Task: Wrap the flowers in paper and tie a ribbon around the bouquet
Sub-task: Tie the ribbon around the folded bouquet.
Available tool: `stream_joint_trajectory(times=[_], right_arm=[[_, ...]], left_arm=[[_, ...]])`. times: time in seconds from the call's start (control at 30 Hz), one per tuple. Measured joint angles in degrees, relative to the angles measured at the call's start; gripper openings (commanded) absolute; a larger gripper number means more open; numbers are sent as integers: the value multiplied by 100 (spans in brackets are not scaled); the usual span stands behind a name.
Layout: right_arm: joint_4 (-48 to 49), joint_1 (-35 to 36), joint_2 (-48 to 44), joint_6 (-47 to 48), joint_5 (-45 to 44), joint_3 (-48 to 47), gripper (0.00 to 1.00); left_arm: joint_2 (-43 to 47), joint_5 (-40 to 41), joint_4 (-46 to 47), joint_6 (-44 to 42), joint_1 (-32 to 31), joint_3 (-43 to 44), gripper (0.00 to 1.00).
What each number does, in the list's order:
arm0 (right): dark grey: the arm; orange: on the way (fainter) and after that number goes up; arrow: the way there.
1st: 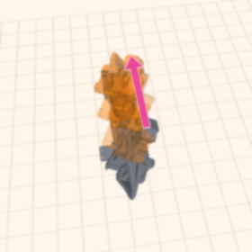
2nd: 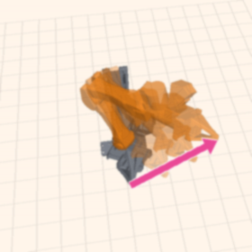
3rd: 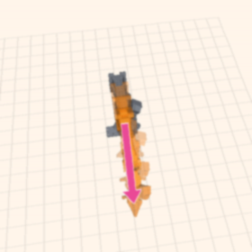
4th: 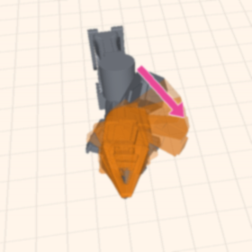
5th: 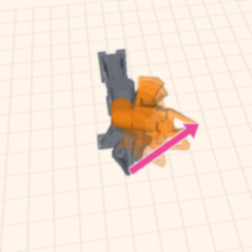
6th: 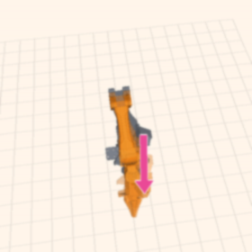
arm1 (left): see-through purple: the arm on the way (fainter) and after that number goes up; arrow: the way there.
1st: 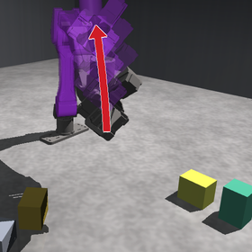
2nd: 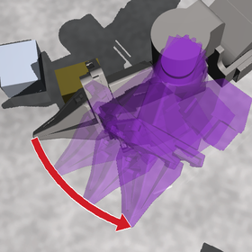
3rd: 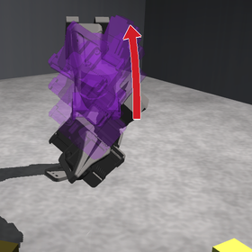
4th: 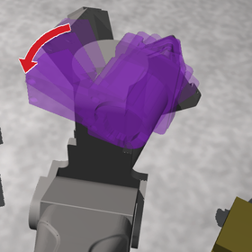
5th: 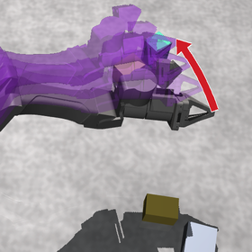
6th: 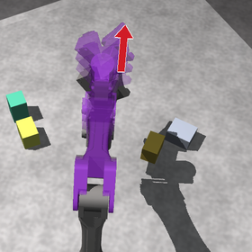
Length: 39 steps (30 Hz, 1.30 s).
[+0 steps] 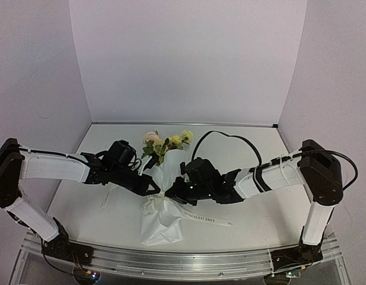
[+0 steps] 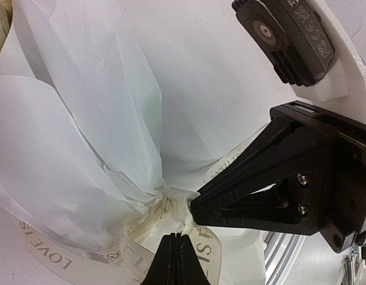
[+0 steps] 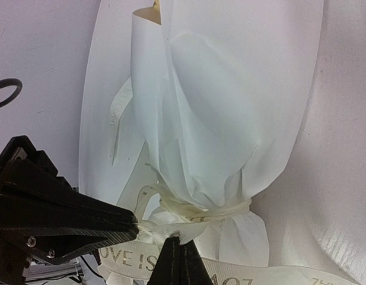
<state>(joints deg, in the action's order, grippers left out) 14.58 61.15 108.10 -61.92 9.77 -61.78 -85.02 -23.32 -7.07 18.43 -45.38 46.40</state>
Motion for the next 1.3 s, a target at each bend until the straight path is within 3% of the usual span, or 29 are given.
stream_joint_trajectory(times=[0.17, 0.53, 0.87, 1.3], right_arm=[[-105, 4, -22, 61, -29, 0, 0], [-526, 30, -64, 201, -137, 0, 25], [-790, 55, -356, 284, -340, 2, 34], [-1256, 279, -453, 489, -428, -429, 38]], left_arm=[[1, -75, 249, 163, 6, -150, 0], [1, -153, 458, 287, 64, -232, 0], [1, -289, 475, 287, 71, -279, 0], [1, -358, 617, 307, 71, -311, 0]])
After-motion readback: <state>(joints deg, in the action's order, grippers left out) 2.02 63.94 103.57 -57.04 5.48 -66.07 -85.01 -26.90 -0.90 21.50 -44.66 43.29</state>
